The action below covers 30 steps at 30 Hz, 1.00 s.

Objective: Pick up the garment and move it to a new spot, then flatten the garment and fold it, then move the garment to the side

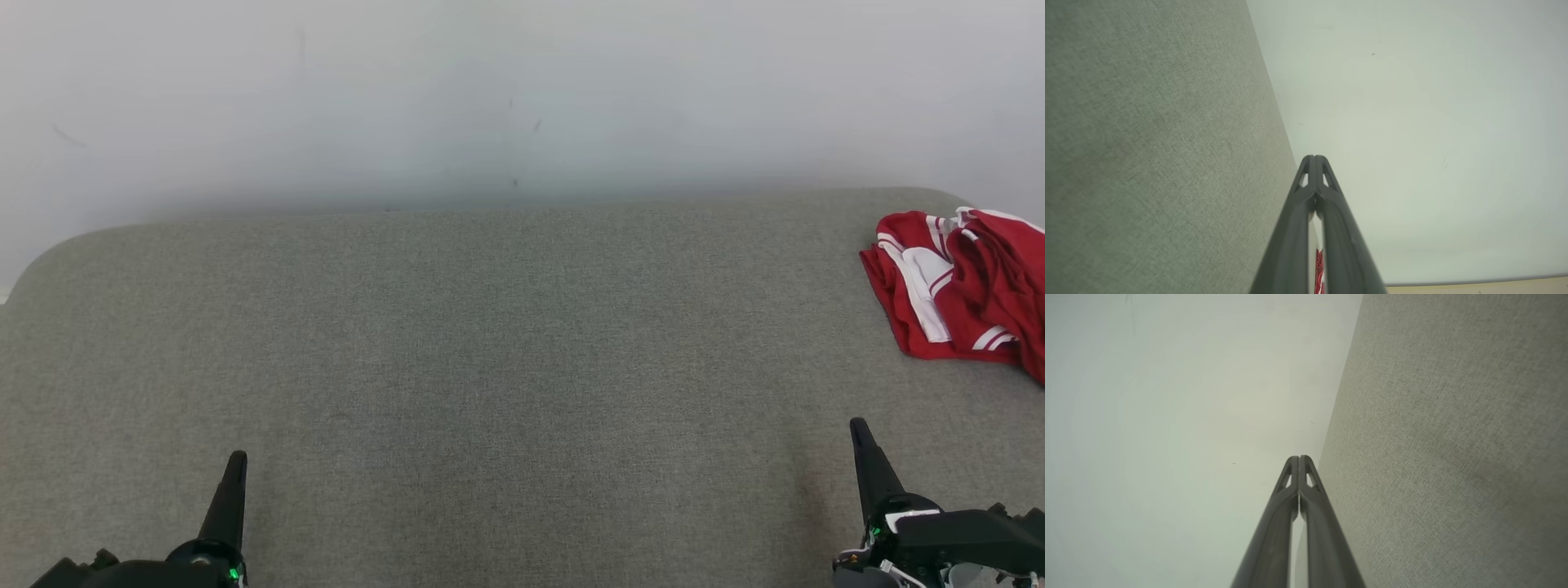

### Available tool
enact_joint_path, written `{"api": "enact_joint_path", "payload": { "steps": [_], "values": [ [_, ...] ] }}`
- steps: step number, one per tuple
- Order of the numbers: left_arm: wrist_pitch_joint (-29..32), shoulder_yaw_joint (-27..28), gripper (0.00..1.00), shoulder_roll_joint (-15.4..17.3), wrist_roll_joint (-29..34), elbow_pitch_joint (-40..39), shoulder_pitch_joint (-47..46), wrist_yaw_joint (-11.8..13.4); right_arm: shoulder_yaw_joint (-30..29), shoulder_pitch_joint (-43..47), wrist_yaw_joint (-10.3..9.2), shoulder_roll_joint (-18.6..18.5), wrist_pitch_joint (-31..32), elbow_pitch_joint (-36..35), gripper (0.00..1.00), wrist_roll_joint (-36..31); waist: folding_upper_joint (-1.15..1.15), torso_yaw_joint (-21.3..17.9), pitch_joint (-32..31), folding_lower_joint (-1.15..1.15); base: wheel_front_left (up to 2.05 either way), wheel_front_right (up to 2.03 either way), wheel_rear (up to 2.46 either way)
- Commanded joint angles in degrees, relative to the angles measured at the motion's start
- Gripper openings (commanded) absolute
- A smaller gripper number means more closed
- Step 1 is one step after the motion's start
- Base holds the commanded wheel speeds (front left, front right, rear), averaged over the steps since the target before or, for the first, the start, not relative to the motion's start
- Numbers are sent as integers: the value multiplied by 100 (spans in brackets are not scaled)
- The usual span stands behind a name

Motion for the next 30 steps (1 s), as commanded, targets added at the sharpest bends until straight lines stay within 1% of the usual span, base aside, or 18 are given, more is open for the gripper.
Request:
{"api": "enact_joint_path", "payload": {
  "steps": [1, 25, 30],
  "values": [
    [29, 21, 0, 0, -128, -40, -103, 1, -25, -70, -9, 7, 21, -39, 0, 110, 0, 0, 1, 0, 0, 0, 0],
    [287, 34, 0, -17, -1076, -27, -183, 2, -142, -122, -12, 45, 273, -29, 0, 1093, 0, -5, 19, 0, 0, 0, 0],
    [294, 33, 0, -17, -1099, -26, -178, 2, -142, -121, -12, 46, 276, -28, 0, 1090, 0, -5, 20, 0, 0, 0, 0]
  ]
}}
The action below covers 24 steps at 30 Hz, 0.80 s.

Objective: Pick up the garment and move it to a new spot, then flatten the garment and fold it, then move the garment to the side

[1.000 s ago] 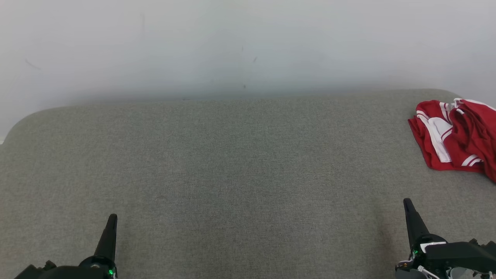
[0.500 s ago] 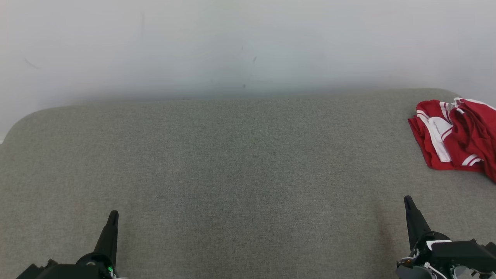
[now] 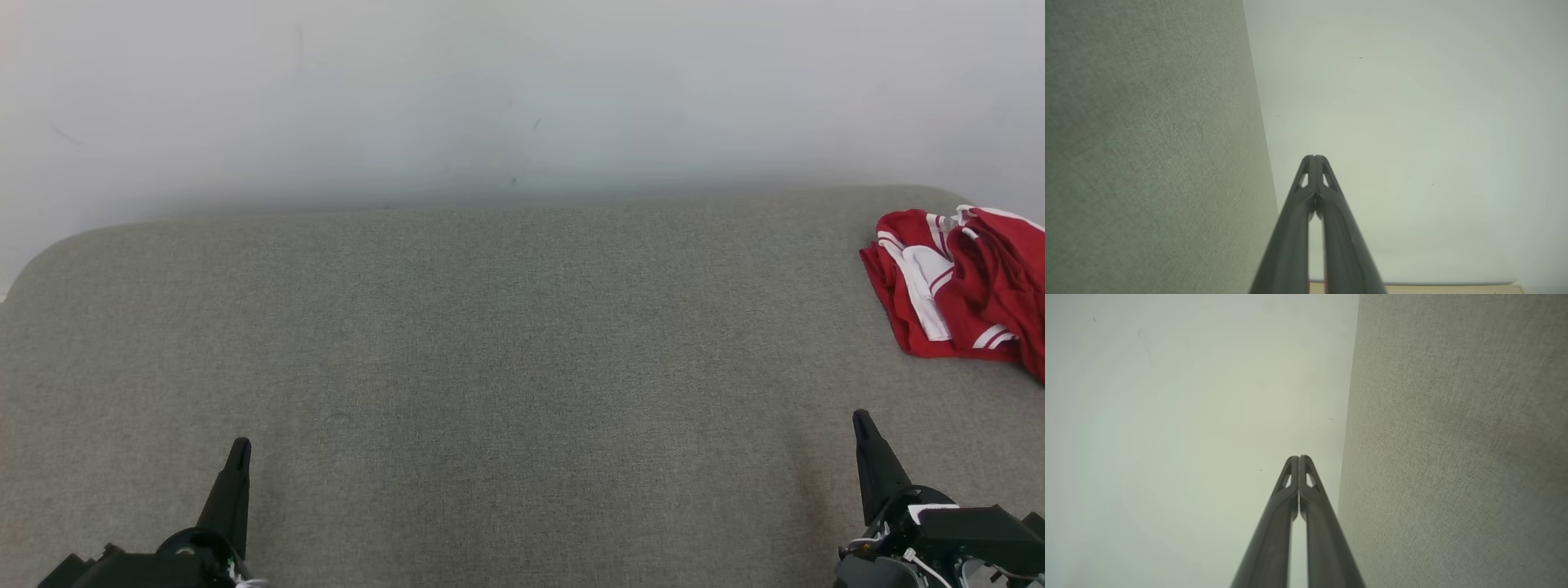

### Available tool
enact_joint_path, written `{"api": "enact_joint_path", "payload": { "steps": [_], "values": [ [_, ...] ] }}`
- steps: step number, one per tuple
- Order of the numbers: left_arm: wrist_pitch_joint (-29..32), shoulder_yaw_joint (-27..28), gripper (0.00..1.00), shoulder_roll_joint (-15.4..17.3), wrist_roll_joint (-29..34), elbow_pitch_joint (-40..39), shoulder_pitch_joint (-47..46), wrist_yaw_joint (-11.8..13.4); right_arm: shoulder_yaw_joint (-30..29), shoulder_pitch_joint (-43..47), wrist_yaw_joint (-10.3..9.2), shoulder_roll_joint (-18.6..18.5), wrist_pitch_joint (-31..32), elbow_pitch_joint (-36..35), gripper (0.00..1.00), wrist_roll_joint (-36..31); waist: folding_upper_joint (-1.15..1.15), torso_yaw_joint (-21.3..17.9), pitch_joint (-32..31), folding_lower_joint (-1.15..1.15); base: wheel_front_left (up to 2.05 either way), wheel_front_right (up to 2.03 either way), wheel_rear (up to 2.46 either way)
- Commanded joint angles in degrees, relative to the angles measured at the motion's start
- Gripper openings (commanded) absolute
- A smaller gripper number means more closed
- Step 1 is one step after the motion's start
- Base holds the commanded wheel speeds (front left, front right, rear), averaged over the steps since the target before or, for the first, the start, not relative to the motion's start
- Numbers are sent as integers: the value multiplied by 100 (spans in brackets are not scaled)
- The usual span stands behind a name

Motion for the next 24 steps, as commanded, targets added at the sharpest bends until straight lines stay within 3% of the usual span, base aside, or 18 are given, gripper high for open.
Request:
{"api": "enact_joint_path", "payload": {
  "steps": [1, 24],
  "values": [
    [21, 19, 0, -8, -25, -21, -61, 2, -14, -41, -12, 16, 16, -18, 0, 2, 0, 0, 0, 0, 0, 0, 0],
    [19, 18, 0, -7, -26, -21, -61, 2, -10, -39, -12, 15, 13, -18, 0, 5, 0, 0, 0, 0, 0, 0, 0]
  ]
}}
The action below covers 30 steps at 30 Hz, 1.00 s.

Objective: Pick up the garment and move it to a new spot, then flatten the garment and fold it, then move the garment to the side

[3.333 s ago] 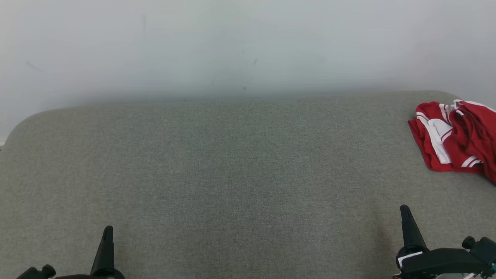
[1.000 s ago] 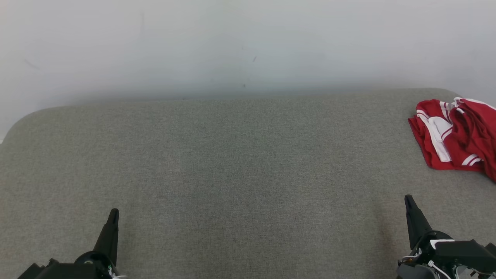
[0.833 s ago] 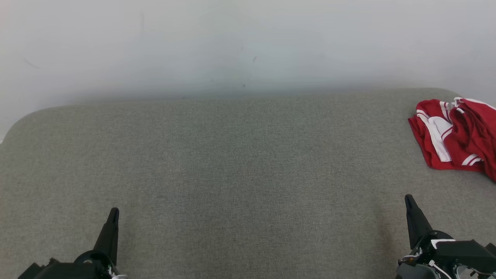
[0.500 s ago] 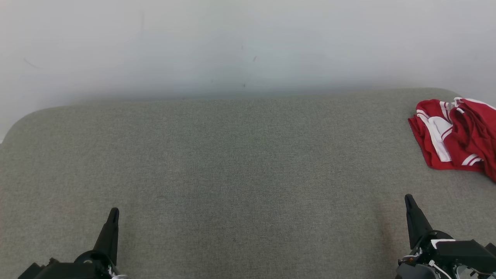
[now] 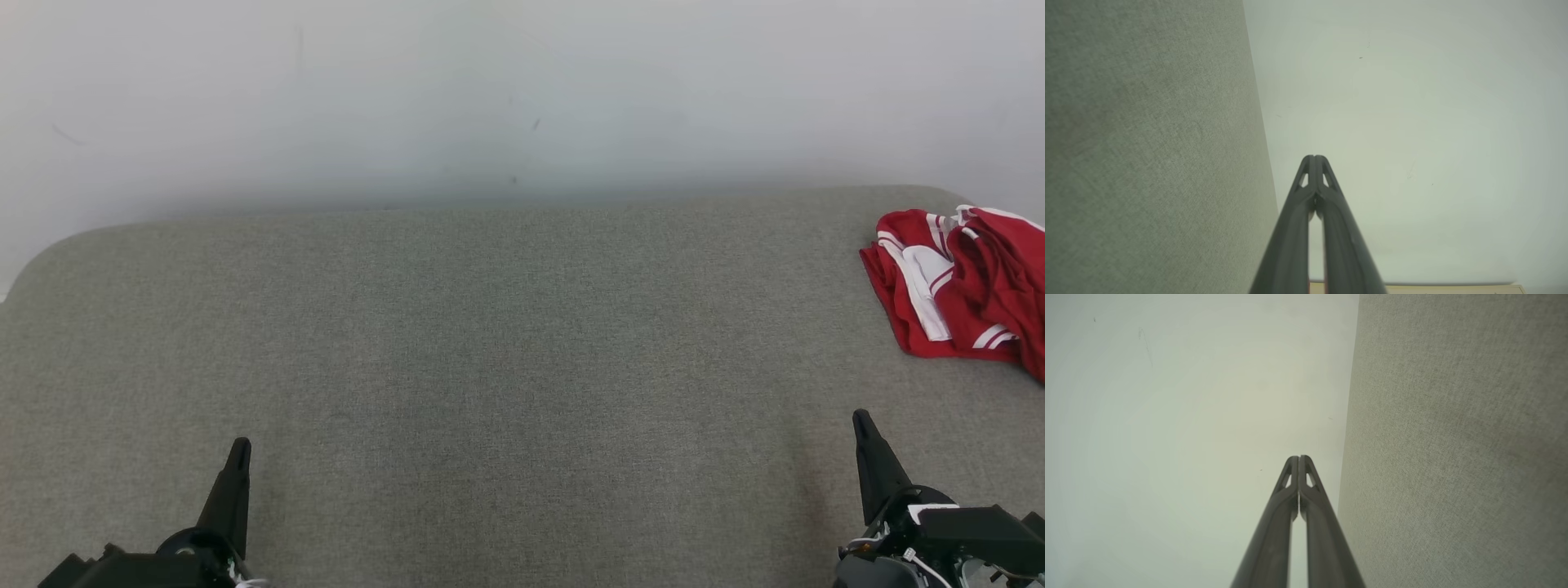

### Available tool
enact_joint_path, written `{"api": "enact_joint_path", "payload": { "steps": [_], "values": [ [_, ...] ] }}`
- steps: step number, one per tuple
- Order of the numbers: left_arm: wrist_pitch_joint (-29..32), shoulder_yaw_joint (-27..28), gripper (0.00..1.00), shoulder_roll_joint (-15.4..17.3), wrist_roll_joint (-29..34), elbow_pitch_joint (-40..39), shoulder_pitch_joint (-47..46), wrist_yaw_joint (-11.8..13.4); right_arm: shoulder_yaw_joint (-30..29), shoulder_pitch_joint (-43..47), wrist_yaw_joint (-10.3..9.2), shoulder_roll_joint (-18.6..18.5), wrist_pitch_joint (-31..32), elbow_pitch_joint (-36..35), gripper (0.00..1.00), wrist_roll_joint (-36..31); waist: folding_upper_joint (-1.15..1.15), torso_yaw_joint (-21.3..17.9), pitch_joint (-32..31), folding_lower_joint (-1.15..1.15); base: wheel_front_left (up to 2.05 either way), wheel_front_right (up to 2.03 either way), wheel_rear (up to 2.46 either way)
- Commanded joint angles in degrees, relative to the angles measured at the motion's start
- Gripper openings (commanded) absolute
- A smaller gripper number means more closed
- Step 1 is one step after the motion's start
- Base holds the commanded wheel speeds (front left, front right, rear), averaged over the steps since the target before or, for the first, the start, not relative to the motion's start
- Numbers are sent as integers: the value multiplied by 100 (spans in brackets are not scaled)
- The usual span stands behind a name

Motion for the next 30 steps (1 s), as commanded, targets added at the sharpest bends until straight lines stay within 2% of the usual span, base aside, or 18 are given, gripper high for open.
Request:
{"api": "enact_joint_path", "payload": {
  "steps": [1, 30],
  "values": [
    [19, 17, 0, -6, -26, -19, -60, 2, -10, -37, -12, 13, 12, -16, 0, 6, 0, 0, 0, 0, 0, 0, 0],
    [19, 16, 0, -6, -27, -20, -60, 2, -7, -36, -12, 13, 10, -16, 0, 8, 0, 0, 0, 0, 0, 0, 0]
  ]
}}
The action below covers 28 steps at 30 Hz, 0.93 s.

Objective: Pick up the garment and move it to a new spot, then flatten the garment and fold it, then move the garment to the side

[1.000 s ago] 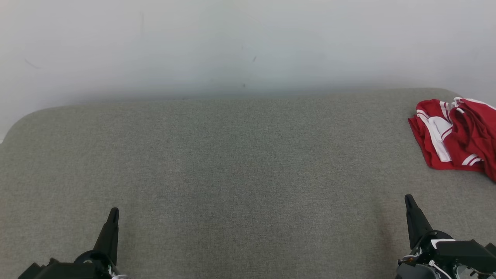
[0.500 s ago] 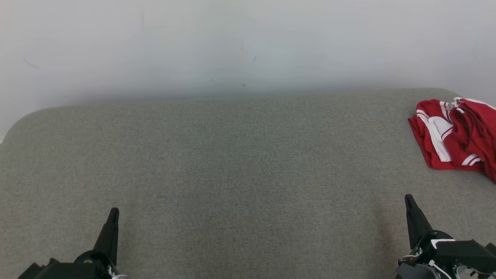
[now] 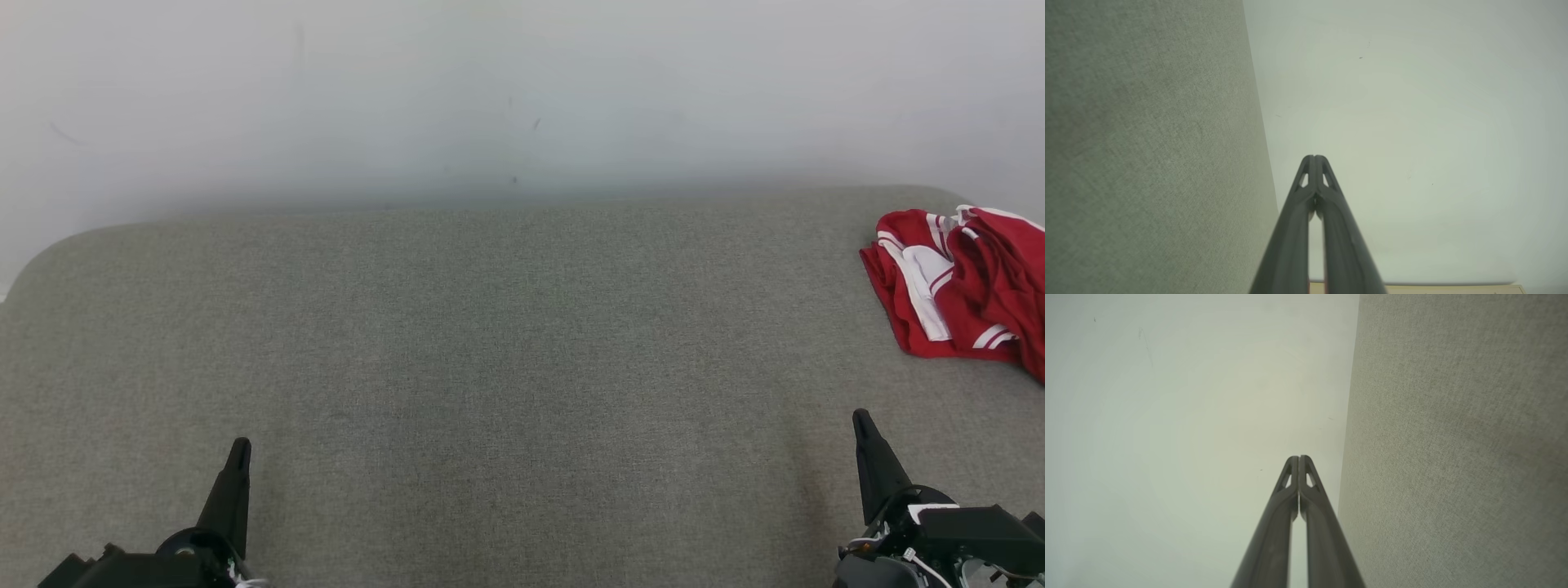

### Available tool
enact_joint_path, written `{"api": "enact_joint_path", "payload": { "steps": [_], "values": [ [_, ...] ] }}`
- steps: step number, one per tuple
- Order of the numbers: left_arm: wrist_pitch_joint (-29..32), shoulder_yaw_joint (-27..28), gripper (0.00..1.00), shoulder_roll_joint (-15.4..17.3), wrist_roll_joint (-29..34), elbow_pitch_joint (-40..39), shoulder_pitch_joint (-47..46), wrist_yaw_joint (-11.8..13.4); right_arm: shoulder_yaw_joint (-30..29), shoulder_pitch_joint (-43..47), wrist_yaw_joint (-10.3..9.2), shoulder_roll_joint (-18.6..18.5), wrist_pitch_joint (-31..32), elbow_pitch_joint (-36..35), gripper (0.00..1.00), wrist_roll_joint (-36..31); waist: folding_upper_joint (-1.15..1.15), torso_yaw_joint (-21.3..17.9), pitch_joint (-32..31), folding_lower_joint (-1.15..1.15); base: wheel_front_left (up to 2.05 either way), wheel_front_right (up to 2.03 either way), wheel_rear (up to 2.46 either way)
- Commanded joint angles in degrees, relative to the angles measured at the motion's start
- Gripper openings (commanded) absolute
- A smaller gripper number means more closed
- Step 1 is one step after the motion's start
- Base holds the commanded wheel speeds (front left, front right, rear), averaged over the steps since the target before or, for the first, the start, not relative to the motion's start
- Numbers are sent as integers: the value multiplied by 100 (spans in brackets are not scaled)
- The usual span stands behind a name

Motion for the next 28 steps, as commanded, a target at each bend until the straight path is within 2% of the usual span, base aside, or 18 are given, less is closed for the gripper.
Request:
{"api": "enact_joint_path", "payload": {
  "steps": [1, 28],
  "values": [
    [18, 16, 0, -6, -27, -20, -60, 2, -7, -35, -12, 13, 10, -15, 0, 8, 0, 0, 0, 0, 0, 0, 0],
    [19, 16, 0, -6, -27, -21, -60, 2, -5, -35, -12, 13, 8, -15, 0, 9, 0, 0, 0, 0, 0, 0, 0]
  ]
}}
